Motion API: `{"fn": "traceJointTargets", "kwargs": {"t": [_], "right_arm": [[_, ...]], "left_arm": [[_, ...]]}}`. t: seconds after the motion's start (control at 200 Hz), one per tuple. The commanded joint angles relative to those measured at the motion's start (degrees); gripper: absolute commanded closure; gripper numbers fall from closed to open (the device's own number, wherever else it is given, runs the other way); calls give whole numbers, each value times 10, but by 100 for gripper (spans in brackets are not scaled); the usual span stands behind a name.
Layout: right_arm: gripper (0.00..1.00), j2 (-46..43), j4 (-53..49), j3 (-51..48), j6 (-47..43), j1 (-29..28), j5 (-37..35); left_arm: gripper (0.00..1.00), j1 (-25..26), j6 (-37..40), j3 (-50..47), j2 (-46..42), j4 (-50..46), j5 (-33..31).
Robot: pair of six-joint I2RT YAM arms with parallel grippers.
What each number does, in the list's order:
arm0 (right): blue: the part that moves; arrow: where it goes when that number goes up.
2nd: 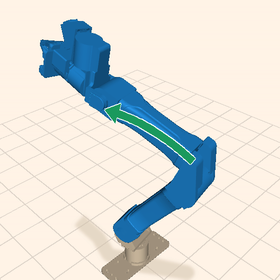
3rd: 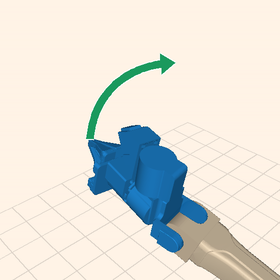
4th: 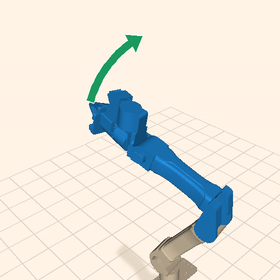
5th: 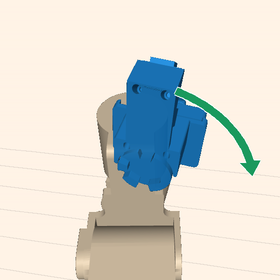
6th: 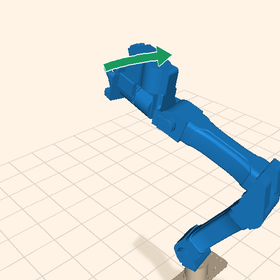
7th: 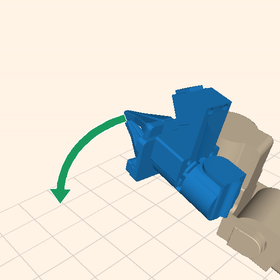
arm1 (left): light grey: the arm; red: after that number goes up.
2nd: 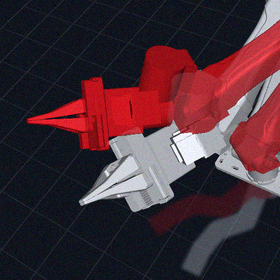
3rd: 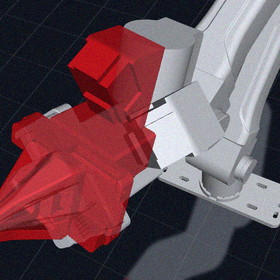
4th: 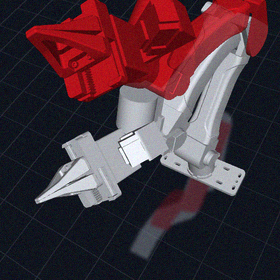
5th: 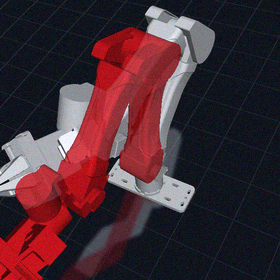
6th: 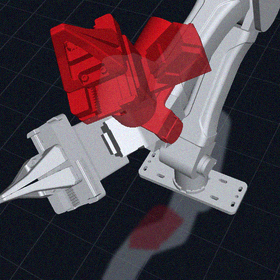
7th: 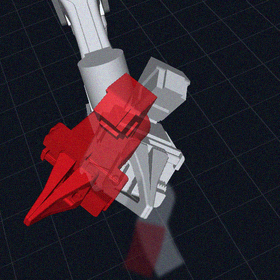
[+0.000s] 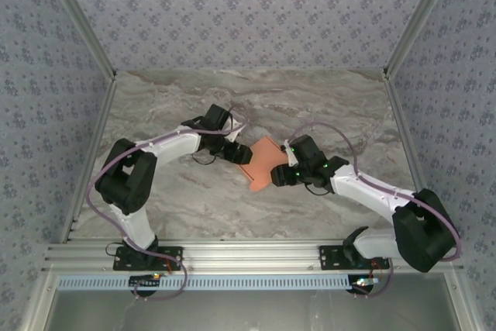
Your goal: Fold the paper box
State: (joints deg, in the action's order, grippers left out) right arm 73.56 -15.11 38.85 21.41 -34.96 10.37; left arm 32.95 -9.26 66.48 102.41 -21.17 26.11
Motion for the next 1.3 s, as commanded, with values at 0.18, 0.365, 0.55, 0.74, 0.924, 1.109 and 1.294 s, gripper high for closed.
{"fn": "traceJointTargets", "kwargs": {"t": [0.18, 0.365, 0.55, 0.74, 0.924, 1.109, 1.294], "right_arm": [[42, 18, 118, -58, 101, 41, 110], [42, 49, 173, -75, 122, 53, 132], [45, 84, 226, -77, 134, 65, 159], [61, 99, 283, -91, 152, 84, 191], [73, 84, 367, -111, 193, 98, 233], [88, 62, 426, -119, 223, 103, 248], [93, 29, 431, -115, 229, 103, 251]], "left_arm": [[37, -10, -6, 79, 72, -14, -9], [43, -11, -2, 76, 91, -14, -2], [52, -11, -3, 64, 94, -11, 2], [53, -12, -17, 37, 87, 8, 14], [53, -20, -44, -5, 71, 49, 47], [53, -24, -78, -50, 47, 100, 93], [51, -23, -91, -79, 28, 124, 121]]}}
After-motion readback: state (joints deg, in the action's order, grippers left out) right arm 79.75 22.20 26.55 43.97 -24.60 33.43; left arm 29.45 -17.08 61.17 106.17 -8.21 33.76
